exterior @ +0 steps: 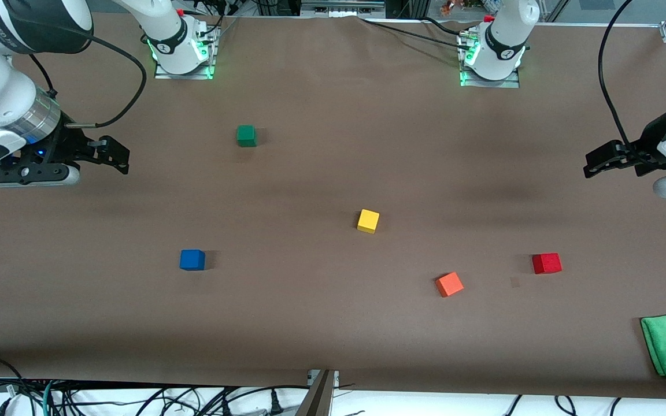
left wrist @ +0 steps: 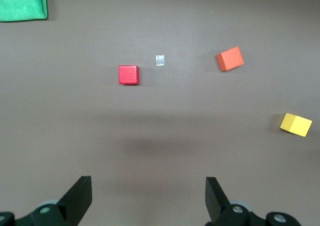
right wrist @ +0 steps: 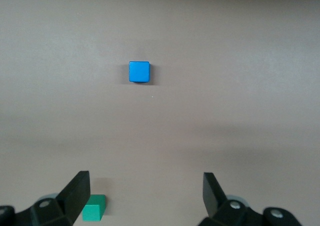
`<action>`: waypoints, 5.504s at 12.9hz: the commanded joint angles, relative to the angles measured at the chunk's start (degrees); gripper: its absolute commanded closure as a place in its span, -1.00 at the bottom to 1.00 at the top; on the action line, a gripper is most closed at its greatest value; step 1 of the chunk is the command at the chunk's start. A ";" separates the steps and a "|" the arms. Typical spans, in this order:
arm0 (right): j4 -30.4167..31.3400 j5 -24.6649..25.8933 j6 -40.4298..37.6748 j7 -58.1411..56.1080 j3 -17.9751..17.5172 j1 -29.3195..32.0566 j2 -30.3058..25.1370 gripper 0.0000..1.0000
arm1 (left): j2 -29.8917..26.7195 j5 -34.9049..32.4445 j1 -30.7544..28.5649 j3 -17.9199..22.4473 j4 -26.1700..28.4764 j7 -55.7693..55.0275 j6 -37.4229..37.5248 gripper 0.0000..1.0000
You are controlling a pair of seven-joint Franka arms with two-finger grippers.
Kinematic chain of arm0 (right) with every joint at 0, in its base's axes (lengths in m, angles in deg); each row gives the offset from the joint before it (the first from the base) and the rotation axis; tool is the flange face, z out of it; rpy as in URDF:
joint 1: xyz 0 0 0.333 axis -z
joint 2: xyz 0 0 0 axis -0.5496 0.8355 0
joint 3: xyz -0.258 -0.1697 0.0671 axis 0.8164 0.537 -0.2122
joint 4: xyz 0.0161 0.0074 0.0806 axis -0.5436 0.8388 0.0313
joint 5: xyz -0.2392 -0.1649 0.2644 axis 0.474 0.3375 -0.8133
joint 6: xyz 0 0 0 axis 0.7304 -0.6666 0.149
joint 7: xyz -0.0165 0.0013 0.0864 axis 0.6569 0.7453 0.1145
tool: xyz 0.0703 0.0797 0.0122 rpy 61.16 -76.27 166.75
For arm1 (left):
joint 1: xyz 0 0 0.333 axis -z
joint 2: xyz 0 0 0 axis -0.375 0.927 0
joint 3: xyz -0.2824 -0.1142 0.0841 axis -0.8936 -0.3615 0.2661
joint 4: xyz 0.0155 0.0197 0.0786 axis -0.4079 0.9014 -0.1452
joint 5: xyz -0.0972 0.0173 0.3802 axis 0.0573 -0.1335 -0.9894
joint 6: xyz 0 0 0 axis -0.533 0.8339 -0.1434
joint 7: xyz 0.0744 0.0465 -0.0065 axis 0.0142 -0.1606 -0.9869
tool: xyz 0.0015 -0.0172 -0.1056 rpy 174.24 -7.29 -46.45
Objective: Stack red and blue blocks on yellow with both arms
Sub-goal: 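Move the left gripper down toward the red cube, then close the left gripper on the red cube and lift it, then carry the red cube over the yellow cube while the right gripper reaches the blue cube, then lower the red cube onto the yellow cube while the right gripper grasps the blue cube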
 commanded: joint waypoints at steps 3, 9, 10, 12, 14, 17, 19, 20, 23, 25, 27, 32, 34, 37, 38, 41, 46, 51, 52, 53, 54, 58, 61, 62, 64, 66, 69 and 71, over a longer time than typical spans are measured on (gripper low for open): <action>-1.35 0.25 -0.31 0.19 -0.35 0.47 0.55 -0.99 | 0.56 -0.84 -0.11 0.05 -0.07 0.08 0.96 -1.00; -1.35 0.16 -0.31 0.36 -0.35 0.47 0.55 -0.99 | 12.23 -1.02 -3.18 0.22 1.07 1.65 -9.47 -1.00; -1.35 0.16 -0.31 0.36 -0.35 0.47 0.55 -0.99 | 15.39 -0.93 -3.62 0.22 1.07 2.53 -11.85 -1.00; -1.35 0.16 -0.31 0.27 -0.35 0.47 0.55 -0.99 | 20.93 -0.84 -5.11 0.13 1.25 4.46 -17.65 -1.00; -1.35 0.16 -0.31 0.27 -0.35 0.47 0.55 -0.99 | 25.77 -0.66 -5.12 0.13 1.34 5.26 -23.10 -1.00; -1.35 0.16 -0.31 0.36 -0.35 0.47 0.55 -0.99 | 28.77 -0.84 -5.21 0.13 6.32 6.66 -33.72 -1.00; -1.35 0.16 -0.31 0.27 -0.35 0.56 0.55 -0.99 | 28.95 -0.93 -5.99 0.13 8.89 8.77 -38.23 -1.00; -1.35 0.16 -0.31 0.36 -0.35 0.56 0.55 -0.99 | 29.48 -0.93 -6.78 0.13 8.90 10.43 -38.59 -1.00; -1.44 0.16 -0.23 0.36 -0.27 0.65 0.55 -0.99 | 30.80 -0.93 -7.58 0.13 9.68 12.12 -40.78 -1.00; -1.62 0.16 0.47 0.36 -0.27 0.65 0.55 -0.99 | 30.97 -0.93 -7.67 0.13 11.17 12.21 -43.15 -1.00; -3.19 -0.01 0.56 0.36 -0.35 0.47 1.51 -0.99 | 30.98 -0.84 -7.58 0.13 11.44 12.21 -43.43 -0.49; -6.45 -0.10 0.13 -0.08 -0.35 0.12 3.10 -0.99 | 30.19 -0.84 -6.96 -0.13 11.01 11.59 -42.46 1.00; -6.45 -0.27 -0.05 -0.08 -0.35 0.12 3.10 -0.99 | 28.26 -0.75 -6.09 -1.88 10.31 11.15 -38.45 1.00; -6.45 -2.47 -0.14 -0.08 -0.27 0.65 3.10 -0.99 | 24.31 -0.31 -1.53 -5.22 9.16 9.14 -31.67 1.00; -6.45 -2.47 -0.14 0.27 -0.27 0.65 3.10 -0.99 | 23.51 -0.14 0.75 -6.45 8.72 6.43 -30.08 1.00; -6.36 -4.48 1.44 -0.69 -0.18 0.82 5.99 -0.99 | 23.50 -0.22 8.99 -9.53 7.32 -3.23 -28.05 1.00; -6.36 -4.32 2.85 -0.78 -0.88 -0.14 12.05 -0.99 | 27.62 -0.93 23.43 -9.18 3.02 -12.58 -28.40 1.00; -6.45 -4.58 11.35 -0.69 -1.06 -1.55 19.60 -0.99 | 29.65 -5.74 26.70 -9.09 2.74 -12.40 -31.47 1.00; -6.45 -4.58 13.99 -1.04 -1.06 -1.55 23.45 -0.99 | 30.27 -6.20 26.70 -9.10 2.40 -12.32 -31.74 1.00; -6.45 -5.10 16.54 -1.91 -1.06 -1.55 26.36 -0.99 | 30.71 -6.37 26.87 -9.10 1.87 -12.32 -32.78 1.00; -6.36 -6.41 19.69 -2.01 -1.06 -1.55 28.57 -0.99 | 30.97 -6.38 26.87 -9.10 1.78 -12.23 -33.49 1.00; -6.10 -8.45 27.97 -2.45 -1.06 -1.55 36.05 -0.99 | 31.68 -6.90 27.93 -9.01 1.60 -12.32 -34.38 1.00; -6.01 -8.54 28.78 -7.19 -1.06 -0.50 37.11 -0.99 | 31.68 -8.66 27.93 -9.01 1.69 -12.58 -34.38 1.00; -6.01 -8.62 28.86 -7.28 -1.06 -0.24 37.55 -0.99 | 31.68 -8.66 27.84 -9.01 1.78 -12.58 -34.38 1.00; -6.19 -9.41 30.61 -7.37 -1.06 -0.06 38.52 -0.98 | 31.68 -8.66 27.84 -9.01 1.95 -12.58 -34.46 1.00; -6.36 -9.42 32.55 -7.46 -0.97 0.21 39.75 -0.82 | 31.68 -8.66 27.75 -9.01 2.22 -12.58 -34.46 1.00; -6.89 -9.33 33.00 -7.64 -1.06 0.21 40.10 -0.17 | 31.85 -8.66 27.84 -9.01 2.30 -12.67 -34.46 1.00; -7.59 -9.42 32.47 -7.64 -1.06 0.29 40.10 0.28 | 31.85 -8.66 27.84 -9.01 2.39 -13.19 -34.46 1.00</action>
